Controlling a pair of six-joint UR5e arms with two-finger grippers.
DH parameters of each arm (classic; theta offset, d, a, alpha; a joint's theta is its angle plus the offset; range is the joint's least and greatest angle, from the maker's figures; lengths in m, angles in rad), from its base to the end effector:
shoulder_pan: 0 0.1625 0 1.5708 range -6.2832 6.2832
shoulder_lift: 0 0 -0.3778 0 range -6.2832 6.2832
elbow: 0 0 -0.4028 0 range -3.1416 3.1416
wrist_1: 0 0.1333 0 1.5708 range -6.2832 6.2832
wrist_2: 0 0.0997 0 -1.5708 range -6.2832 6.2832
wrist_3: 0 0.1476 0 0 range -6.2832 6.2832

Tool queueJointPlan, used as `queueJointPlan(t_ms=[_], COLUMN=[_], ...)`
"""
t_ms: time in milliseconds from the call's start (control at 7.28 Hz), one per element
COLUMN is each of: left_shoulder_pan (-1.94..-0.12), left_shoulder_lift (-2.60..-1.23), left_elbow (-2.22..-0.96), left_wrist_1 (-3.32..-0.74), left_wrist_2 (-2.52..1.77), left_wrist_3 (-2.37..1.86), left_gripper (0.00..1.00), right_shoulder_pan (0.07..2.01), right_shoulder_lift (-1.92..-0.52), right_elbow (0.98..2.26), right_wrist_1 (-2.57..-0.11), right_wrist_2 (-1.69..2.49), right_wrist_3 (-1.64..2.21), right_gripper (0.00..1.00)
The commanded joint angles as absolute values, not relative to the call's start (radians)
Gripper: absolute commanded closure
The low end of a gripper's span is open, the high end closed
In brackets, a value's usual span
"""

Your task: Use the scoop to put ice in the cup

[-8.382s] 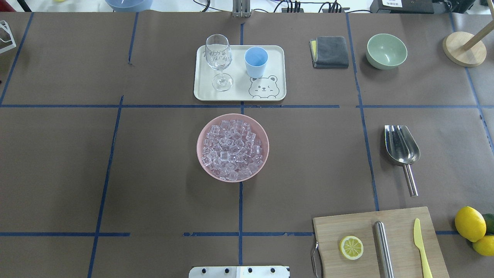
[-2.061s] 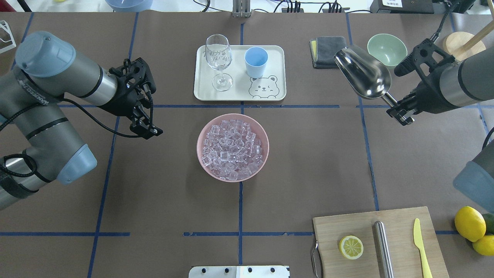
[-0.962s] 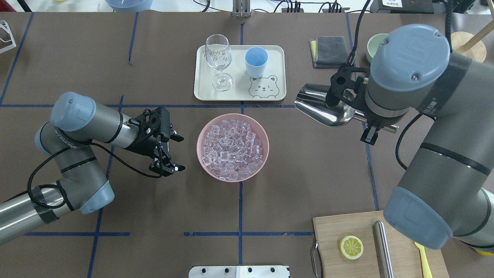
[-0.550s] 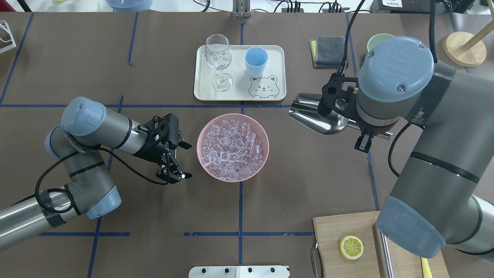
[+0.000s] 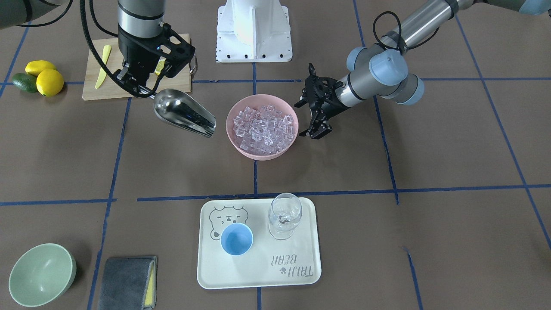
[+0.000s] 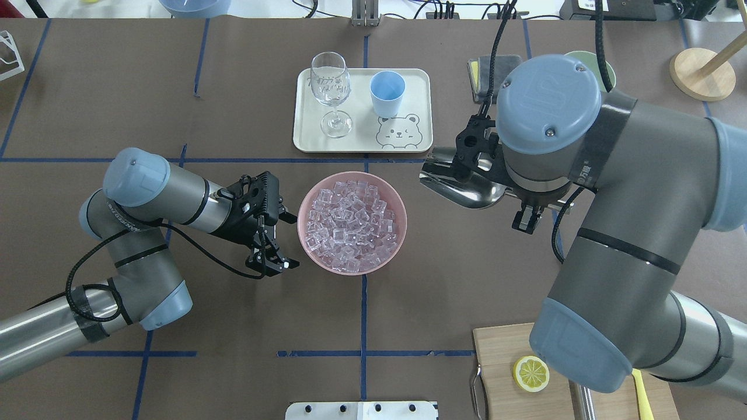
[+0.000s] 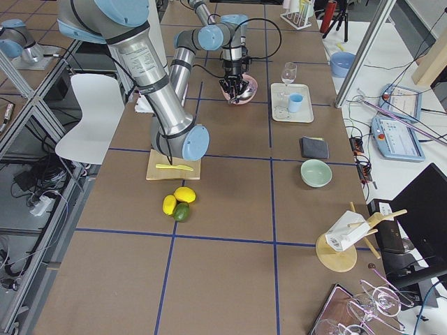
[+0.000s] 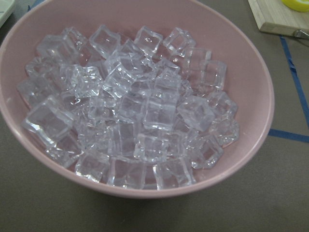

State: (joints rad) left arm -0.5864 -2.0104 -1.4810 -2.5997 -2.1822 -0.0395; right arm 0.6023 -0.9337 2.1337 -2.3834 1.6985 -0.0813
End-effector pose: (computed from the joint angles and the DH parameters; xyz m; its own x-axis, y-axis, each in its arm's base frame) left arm 0.5369 -0.4150 0.2915 -0.0099 0.9889 -0.1483 -0.1595 0.1448 0.9765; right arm -0.3622 -0.3880 0.1886 0.4586 -0.8844 0.0868 0.8029 0.4542 0.3861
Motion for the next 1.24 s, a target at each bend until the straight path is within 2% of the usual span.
queueJointPlan(t_ms=[0,412,824,1099], left_shoulder_pan=[-0.583,-0.581,-0.577,-0.577], left_shoulder_lift=[-2.017,-2.017,-2.017,-2.019], left_elbow=[-1.450,-1.436,-1.434,-1.434], left_wrist_1=[-2.655,-2.691,-2.689,-2.689], left_wrist_2=[-2.146,-2.146,-2.146,-2.146], left_wrist_3=[-0.041,-0.044,-0.051,-0.052], left_gripper=[0.00,0.00,0.00,0.00], right_shoulder_pan=[0.580,0.545,0.479,0.466], right_shoulder_lift=[-0.895,-0.804,-0.648,-0.568], right_elbow=[2.103,2.045,1.910,1.800], right_wrist_1=[-2.408,-2.506,-2.681,-2.697], right_wrist_2=[1.669,1.637,1.544,1.528], right_wrist_3=[-0.081,-0.081,-0.124,-0.150], right_gripper=[1.00,1.00,1.00,1.00])
